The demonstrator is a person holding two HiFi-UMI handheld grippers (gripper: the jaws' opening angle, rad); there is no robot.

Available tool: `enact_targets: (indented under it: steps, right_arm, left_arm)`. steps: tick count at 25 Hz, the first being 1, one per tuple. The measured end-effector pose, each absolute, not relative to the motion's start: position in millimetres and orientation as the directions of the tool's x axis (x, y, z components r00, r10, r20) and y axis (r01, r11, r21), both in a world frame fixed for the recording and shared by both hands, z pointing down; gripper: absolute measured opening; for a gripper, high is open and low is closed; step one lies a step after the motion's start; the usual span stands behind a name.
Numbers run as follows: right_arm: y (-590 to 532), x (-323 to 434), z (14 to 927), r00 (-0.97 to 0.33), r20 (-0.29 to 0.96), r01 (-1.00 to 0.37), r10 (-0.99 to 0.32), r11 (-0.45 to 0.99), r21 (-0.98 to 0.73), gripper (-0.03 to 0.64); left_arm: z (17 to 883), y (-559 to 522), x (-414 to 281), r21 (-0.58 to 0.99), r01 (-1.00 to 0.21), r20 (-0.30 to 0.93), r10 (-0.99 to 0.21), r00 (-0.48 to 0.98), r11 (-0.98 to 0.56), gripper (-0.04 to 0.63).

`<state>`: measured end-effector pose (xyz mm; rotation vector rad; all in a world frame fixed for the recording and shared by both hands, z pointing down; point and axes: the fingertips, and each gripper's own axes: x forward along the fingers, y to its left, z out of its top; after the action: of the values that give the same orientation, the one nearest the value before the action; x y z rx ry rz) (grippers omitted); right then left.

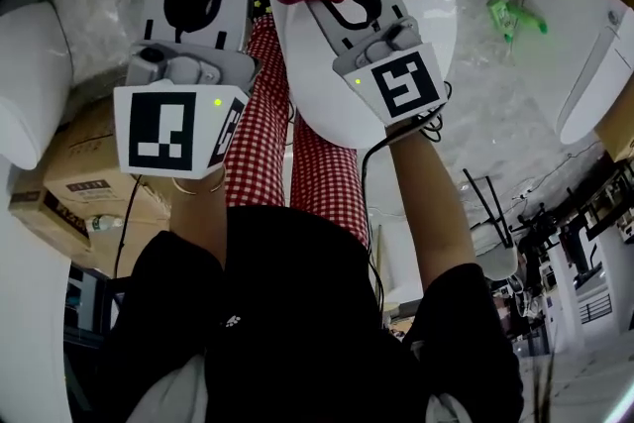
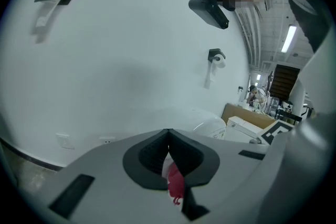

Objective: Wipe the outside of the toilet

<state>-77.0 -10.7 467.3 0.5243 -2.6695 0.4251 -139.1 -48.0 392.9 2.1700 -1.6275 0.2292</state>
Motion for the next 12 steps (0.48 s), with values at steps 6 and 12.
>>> enact_targets:
  steps: [6,12]
  right_arm:
    - [-9,-99,502,-0.828,0.469,-0.475,-0.307,0.829,-0.295,0.072]
    - [-34,-98,521,-0.770,0.508,-0.588,-0.385,0.737,-0.332,0.072]
  left_arm:
    - [389,-52,-162,0.142,-0.966,0.372,-0.893,0.255,-0.216,0.006]
    - [395,-55,-168,0.204,-0.960,0.372,-0.891,0.259,-0.193,0.006]
